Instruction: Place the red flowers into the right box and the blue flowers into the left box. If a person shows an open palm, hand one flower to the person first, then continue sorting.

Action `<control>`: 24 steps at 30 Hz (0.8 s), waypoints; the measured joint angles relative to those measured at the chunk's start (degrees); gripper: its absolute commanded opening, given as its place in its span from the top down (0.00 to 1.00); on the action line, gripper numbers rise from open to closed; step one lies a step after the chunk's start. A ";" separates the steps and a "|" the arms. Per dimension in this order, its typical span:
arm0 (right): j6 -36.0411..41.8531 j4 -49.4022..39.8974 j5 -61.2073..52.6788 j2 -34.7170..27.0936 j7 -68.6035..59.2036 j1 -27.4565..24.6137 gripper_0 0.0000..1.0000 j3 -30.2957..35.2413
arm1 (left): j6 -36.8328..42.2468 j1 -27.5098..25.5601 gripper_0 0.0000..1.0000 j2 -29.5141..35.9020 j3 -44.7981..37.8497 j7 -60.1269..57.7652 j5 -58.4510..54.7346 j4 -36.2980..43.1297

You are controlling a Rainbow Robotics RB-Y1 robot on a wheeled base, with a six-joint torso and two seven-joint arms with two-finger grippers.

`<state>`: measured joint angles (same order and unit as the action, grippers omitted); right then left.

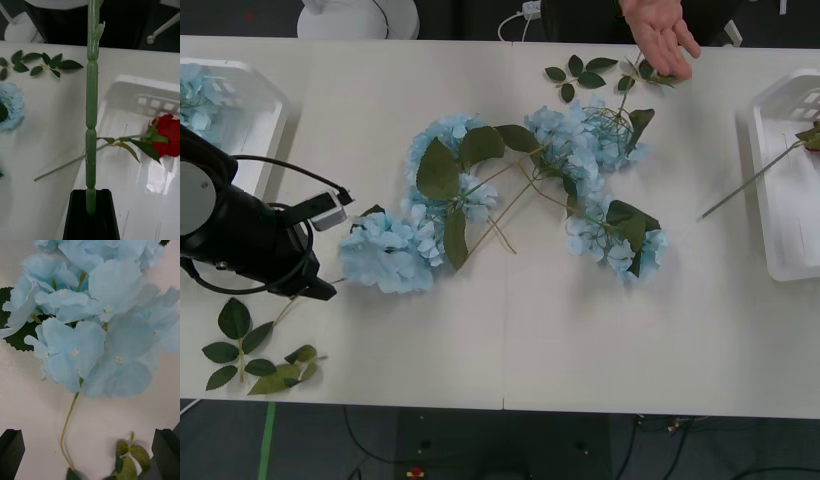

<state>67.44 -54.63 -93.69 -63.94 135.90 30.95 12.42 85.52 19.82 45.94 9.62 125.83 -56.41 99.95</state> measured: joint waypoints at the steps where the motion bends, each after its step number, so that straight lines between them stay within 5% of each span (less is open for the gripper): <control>1: 0.01 -1.03 -2.35 0.01 0.58 0.00 1.00 0.00 | -0.52 0.00 0.00 0.00 0.39 0.55 0.72 -0.58; 13: -7.57 -16.41 -13.95 6.78 16.45 -0.07 1.00 0.00 | -4.19 0.00 0.00 0.01 2.34 0.55 1.47 -3.61; 24: -21.16 -19.91 -15.48 17.06 19.03 0.58 1.00 -5.86 | -4.21 0.00 0.00 0.02 2.34 0.55 1.52 -3.68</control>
<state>46.28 -74.54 -109.17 -46.87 154.93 31.53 6.56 81.30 19.81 45.95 11.97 126.39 -54.89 96.28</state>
